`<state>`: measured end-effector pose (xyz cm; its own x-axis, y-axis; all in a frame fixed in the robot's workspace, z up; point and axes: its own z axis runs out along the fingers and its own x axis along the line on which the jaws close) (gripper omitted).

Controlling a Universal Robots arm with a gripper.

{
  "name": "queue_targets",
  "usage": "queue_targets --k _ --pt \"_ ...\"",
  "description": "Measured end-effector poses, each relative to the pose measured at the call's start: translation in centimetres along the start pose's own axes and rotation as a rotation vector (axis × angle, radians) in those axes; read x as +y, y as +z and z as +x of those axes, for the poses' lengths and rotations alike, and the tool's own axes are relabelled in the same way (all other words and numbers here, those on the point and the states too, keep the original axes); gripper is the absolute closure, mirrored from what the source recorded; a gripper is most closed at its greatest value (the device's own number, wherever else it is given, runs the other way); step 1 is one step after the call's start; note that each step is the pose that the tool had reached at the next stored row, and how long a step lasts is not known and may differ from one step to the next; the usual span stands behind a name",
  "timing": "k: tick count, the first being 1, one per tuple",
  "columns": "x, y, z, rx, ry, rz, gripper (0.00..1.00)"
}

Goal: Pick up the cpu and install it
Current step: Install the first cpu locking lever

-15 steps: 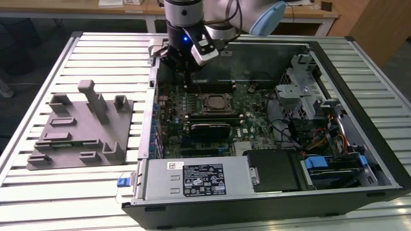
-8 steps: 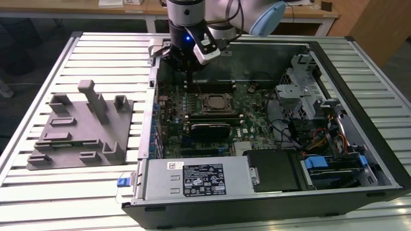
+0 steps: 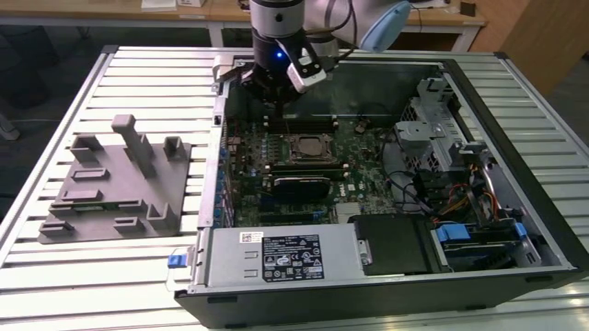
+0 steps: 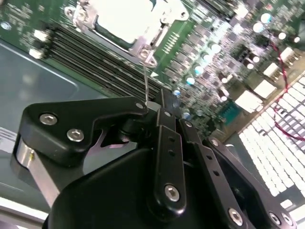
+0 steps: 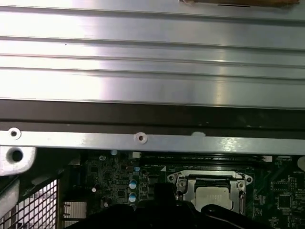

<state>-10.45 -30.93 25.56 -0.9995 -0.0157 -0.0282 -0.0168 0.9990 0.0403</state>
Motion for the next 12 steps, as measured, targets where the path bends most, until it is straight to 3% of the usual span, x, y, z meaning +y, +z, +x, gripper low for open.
queue_targets --k 9,10,12 --pt "-0.07 0.24 -3.58 0.0004 0.000 -0.0003 0.89" --pt "-0.08 0.31 -3.70 0.0003 0.000 -0.0042 0.89" --pt "-0.11 0.37 -3.82 -0.0001 0.001 -0.0290 0.89"
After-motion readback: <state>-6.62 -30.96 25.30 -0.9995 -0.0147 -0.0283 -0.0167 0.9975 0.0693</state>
